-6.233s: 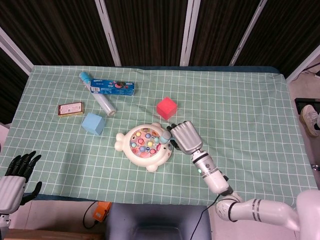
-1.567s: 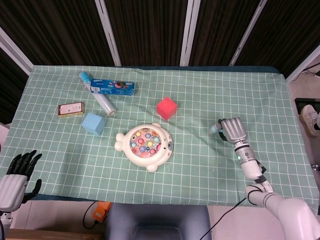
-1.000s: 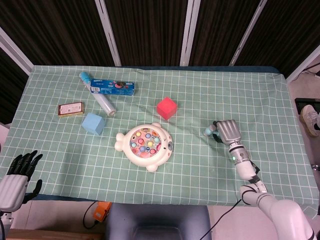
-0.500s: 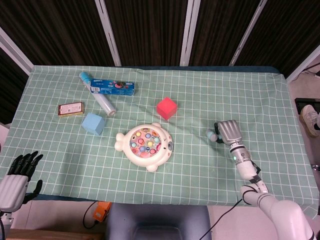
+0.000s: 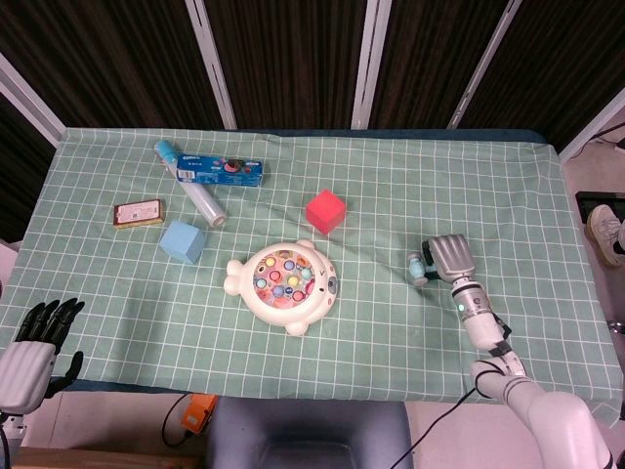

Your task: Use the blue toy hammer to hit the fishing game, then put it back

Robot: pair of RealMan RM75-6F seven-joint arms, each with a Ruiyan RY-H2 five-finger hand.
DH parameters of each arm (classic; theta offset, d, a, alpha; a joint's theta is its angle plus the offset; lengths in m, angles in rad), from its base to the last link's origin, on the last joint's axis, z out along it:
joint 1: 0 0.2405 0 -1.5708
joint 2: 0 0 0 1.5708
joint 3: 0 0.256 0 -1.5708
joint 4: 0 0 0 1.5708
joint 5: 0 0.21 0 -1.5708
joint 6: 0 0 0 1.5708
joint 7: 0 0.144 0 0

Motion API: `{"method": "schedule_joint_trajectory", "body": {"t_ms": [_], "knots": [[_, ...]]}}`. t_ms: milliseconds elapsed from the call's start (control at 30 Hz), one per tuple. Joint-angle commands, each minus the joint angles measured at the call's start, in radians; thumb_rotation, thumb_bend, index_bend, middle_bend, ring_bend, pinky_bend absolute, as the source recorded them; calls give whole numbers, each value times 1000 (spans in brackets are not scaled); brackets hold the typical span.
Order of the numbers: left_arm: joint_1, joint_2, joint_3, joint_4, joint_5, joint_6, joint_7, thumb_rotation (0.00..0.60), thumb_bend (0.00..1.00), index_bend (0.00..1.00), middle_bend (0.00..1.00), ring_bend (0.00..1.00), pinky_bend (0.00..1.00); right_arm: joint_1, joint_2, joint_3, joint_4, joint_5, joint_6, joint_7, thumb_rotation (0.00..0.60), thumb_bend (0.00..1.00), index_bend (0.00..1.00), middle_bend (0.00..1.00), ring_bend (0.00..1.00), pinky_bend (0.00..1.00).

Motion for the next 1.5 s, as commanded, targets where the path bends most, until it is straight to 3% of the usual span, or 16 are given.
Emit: {"method": "schedule_joint_trajectory", "body": {"t_ms": [33,1500], "knots": [[0,0,0,0,0,0,0,600,487,0,75,0,70,0,0,3,0,1,-5,-1,600,368,872,740,716,759],[-3,0,-1,-1,-7,-8,6,600,488,0,85,18,70,3,1,50,24,16,-47,55,600,324,619,560,667,706]]}}
